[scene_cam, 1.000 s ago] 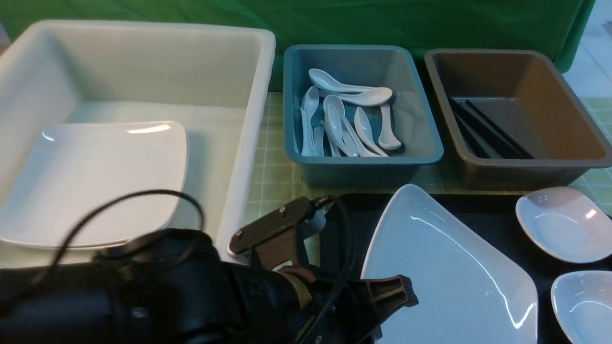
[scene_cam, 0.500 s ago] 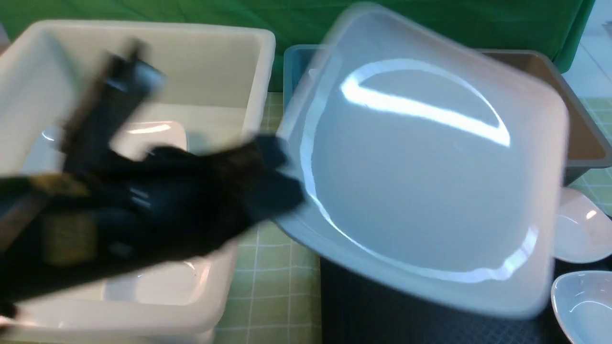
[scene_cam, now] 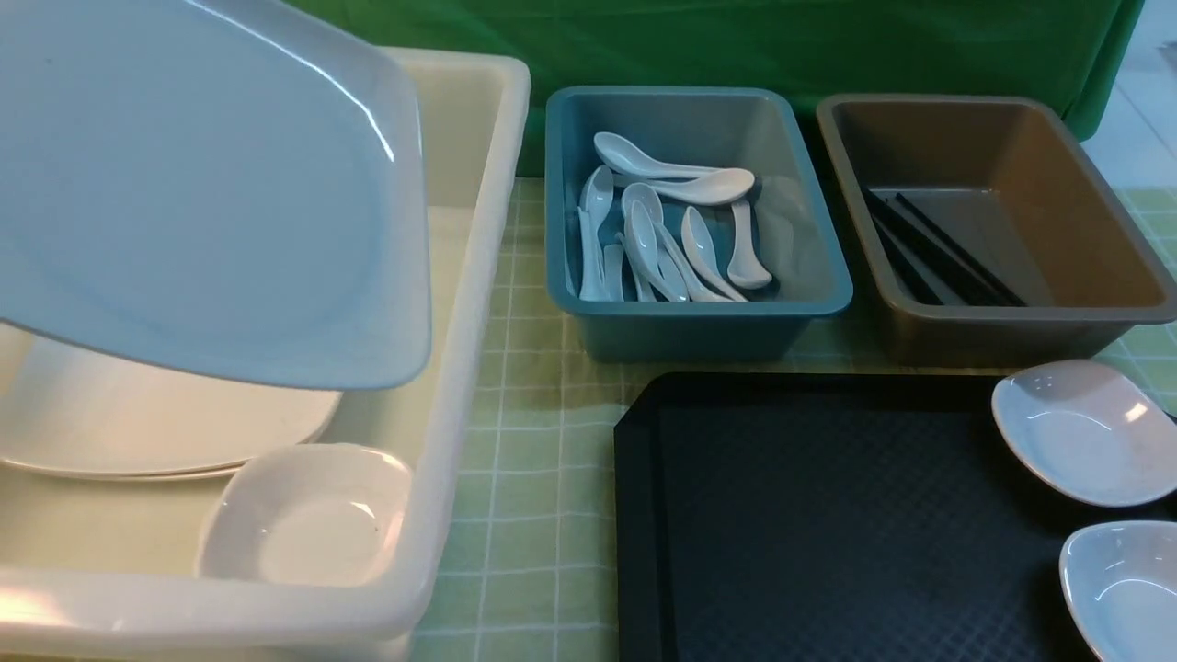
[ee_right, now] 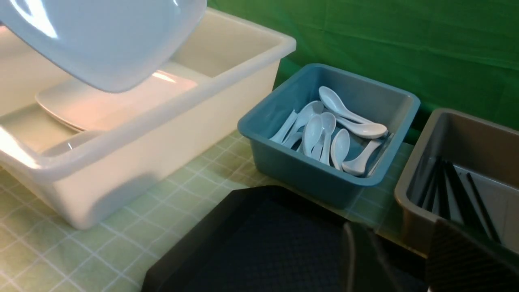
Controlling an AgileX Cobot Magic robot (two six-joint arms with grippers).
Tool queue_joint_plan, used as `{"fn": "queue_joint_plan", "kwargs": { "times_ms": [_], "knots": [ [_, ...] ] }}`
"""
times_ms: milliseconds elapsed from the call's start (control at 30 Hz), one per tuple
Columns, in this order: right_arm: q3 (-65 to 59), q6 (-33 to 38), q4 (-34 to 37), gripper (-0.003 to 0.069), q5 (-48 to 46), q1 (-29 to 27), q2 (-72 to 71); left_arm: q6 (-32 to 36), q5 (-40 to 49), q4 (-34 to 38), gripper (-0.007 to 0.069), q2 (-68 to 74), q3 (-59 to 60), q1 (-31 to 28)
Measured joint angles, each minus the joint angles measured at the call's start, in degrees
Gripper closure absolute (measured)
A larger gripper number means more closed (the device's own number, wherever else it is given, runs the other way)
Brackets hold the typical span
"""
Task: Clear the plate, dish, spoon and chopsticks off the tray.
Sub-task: Use the left arm to put the plate into the large storage box on the left
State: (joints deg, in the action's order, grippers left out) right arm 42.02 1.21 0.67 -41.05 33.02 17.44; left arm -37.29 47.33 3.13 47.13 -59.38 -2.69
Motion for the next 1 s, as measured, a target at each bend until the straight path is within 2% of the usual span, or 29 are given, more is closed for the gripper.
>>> {"fn": "queue_joint_plan", "kwargs": {
  "times_ms": [133,167,300,400,533,700,867,1000],
  "knots": [
    [0.0,0.0,0.0,0.0419,0.0,0.0,0.0,20.5,0.1,20.6,0.0614,7.1,-1.3,-18.7],
    [0.0,0.0,0.0,0.0419,0.0,0.0,0.0,21.4,0.2,21.6,0.0614,7.7,-1.3,-19.4],
    [0.0,0.0,0.0,0.0419,0.0,0.0,0.0,40.0,2.5,42.4,0.0614,15.0,-1.5,-32.1],
    [0.0,0.0,0.0,0.0419,0.0,0.0,0.0,48.0,5.2,51.4,0.0614,20.2,-1.6,-36.8],
    [0.0,0.0,0.0,0.0419,0.0,0.0,0.0,54.0,5.2,52.6,0.0614,27.0,-1.9,-37.9],
    [0.0,0.0,0.0,0.0419,0.0,0.0,0.0,57.4,3.8,51.3,0.0614,33.0,-1.9,-37.9],
    [0.0,0.0,0.0,0.0419,0.0,0.0,0.0,58.8,2.2,49.8,0.0614,36.8,-1.9,-37.4],
    [0.0,0.0,0.0,0.0419,0.0,0.0,0.0,59.0,-1.6,45.8,0.0614,39.5,-1.6,-34.3]
  ]
}}
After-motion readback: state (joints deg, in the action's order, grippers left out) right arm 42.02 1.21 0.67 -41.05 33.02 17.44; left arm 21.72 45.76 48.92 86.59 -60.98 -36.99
